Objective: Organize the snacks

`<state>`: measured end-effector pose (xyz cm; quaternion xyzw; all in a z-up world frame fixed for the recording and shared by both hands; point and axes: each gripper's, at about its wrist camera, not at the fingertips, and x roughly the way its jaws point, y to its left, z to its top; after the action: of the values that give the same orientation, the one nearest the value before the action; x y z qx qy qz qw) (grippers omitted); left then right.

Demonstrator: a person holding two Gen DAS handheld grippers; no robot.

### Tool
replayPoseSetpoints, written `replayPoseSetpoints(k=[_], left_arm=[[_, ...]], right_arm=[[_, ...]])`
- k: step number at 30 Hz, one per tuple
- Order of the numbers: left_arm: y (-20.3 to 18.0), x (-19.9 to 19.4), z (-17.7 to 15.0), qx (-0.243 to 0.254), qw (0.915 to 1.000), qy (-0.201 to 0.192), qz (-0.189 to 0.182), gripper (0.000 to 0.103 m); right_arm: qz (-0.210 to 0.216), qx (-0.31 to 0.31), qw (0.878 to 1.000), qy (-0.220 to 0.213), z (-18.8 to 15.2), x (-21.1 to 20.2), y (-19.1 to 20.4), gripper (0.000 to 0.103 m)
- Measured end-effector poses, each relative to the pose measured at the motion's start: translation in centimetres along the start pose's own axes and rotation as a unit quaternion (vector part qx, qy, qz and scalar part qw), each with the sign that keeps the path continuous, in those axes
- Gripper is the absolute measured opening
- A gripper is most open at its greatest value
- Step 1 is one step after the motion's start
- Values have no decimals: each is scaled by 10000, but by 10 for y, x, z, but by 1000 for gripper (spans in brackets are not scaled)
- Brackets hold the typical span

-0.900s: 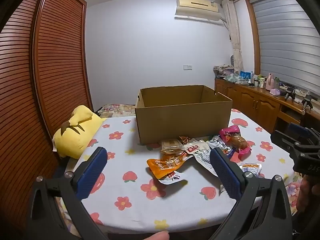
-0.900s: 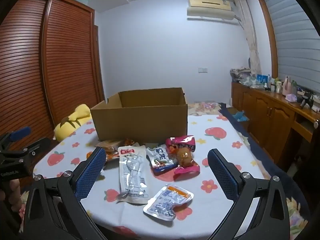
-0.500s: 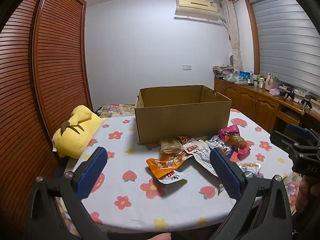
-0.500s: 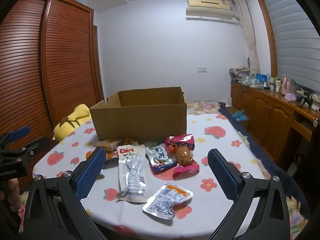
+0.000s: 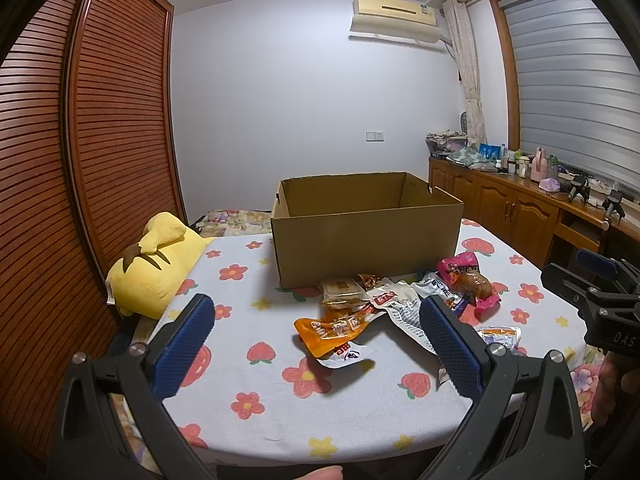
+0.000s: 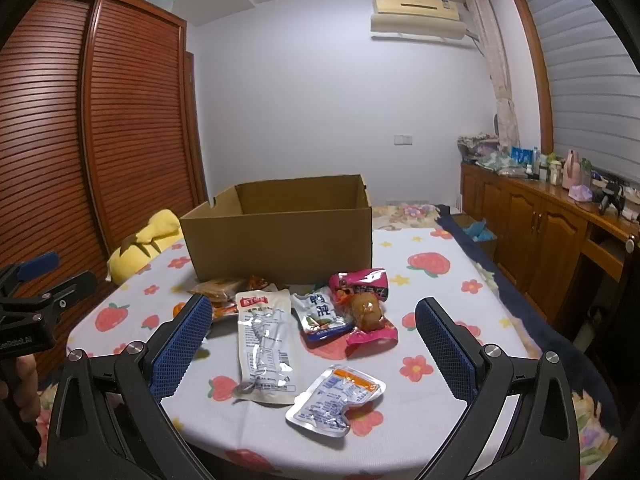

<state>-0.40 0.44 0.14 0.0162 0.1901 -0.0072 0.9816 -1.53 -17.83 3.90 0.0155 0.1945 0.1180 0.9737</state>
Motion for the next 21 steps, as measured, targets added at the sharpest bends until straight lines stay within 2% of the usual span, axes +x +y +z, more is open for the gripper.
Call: replayPoseSetpoints(k=[21], left_arm=[[-2, -8, 11, 0, 10000, -75, 9, 103]], right_arm=[[13, -2, 10000, -41, 2, -1, 3, 103]])
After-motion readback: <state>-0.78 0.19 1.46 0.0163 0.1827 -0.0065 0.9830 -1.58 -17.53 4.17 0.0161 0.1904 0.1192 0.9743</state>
